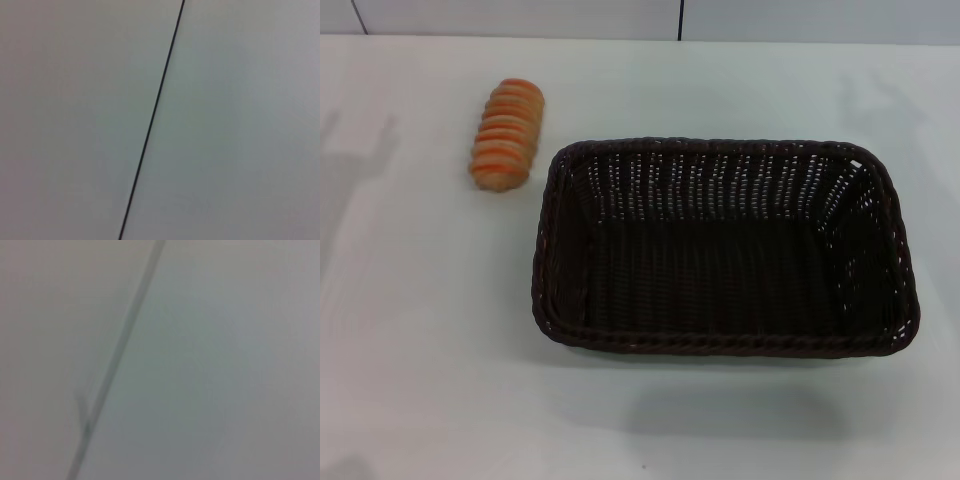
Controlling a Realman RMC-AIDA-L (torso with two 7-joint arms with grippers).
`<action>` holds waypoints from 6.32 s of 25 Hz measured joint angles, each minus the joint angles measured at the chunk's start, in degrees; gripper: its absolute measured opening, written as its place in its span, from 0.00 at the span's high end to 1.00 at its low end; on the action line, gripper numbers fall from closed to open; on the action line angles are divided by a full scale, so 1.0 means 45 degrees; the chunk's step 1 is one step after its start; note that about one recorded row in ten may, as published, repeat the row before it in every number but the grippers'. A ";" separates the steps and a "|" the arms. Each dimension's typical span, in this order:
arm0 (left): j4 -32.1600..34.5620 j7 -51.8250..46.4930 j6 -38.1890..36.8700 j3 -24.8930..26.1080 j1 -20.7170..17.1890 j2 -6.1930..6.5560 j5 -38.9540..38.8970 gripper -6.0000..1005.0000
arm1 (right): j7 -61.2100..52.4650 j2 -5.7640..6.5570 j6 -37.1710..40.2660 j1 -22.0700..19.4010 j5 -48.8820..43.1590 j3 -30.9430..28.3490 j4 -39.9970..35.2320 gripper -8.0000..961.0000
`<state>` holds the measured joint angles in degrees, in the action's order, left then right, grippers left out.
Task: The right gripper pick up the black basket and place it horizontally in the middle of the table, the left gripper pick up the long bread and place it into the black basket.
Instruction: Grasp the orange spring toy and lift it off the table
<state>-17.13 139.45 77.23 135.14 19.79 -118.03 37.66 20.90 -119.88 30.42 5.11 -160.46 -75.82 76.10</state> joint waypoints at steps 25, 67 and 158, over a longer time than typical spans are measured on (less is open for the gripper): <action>-0.8240 -0.5567 -0.7185 -0.5131 -0.1576 -0.0007 0.0126 0.20 | 0.4161 0.0103 0.5851 0.1141 0.8794 0.1791 -0.5230 0.65; -1.7275 -2.8817 -0.3120 -0.6285 0.1862 -0.0023 2.5177 0.20 | 0.4321 0.0136 0.5883 0.1085 0.9069 0.1771 -0.5240 0.65; -0.6737 -3.1931 -0.6480 -0.7954 0.5358 -0.0099 2.7651 0.28 | 0.4318 0.0156 0.5939 0.0973 0.9035 0.2161 -0.5518 0.65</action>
<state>-47.45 -4.24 48.07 99.34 43.90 -118.48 162.08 40.34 -119.18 57.15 9.49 -119.80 -66.09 51.27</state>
